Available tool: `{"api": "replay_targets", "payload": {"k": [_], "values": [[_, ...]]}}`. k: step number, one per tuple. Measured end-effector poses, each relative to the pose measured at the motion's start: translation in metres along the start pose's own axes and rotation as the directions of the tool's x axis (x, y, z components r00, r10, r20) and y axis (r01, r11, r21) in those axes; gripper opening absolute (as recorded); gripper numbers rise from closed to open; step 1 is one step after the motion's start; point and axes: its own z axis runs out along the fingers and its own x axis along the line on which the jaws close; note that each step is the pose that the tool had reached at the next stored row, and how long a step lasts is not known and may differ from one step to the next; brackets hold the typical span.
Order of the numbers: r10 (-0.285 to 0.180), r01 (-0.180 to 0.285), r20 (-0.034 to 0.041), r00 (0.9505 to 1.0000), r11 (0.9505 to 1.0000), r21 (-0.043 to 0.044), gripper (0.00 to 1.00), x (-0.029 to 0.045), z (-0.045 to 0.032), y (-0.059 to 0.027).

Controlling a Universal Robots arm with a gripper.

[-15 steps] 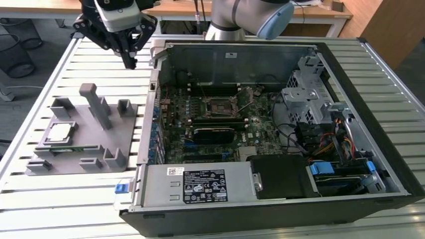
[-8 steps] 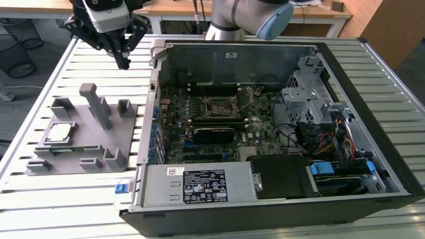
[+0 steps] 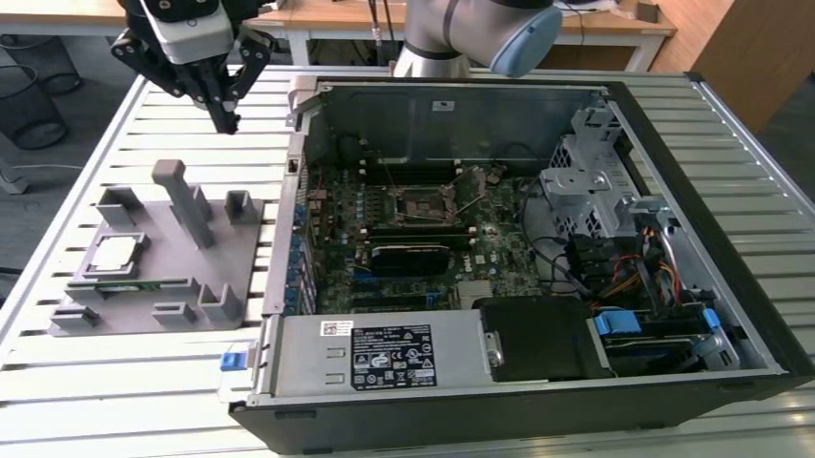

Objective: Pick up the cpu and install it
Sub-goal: 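Reach for the cpu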

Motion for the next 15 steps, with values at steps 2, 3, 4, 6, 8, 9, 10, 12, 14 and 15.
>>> {"api": "replay_targets", "payload": {"k": [2,3,4,6,8,9,10,12,14,15], "values": [[0.0,0.0,-0.0001,1.0,1.0,0.0,0.11,0.0021,0.0001,-0.0002],[0.0,0.0,0.0,1.0,1.0,0.0,0.11,0.0032,0.0002,-0.0002],[0.0,0.0,0.0,1.0,1.0,0.0,0.11,0.0043,0.0002,-0.0003],[0.0,0.0,-0.0001,1.0,1.0,0.0001,0.11,0.0068,0.0003,-0.0005],[0.0,0.0,-0.0001,1.0,1.0,0.0,0.11,0.0091,0.0003,-0.0007],[0.0,0.0,-0.0001,1.0,1.0,0.0,0.11,0.0103,0.0004,-0.0008],[0.0,0.0,-0.0001,1.0,1.0,0.0,0.11,0.0114,0.0004,-0.0009],[0.0,0.0,0.0,1.0,1.0,0.0,0.11,0.0138,0.0005,-0.0011],[0.0,0.0,-0.0001,1.0,1.0,0.0,0.11,0.0161,0.0006,-0.0013],[0.0,0.0,-0.0001,1.0,1.0,0.0,0.11,0.0172,0.0006,-0.0014]]}}
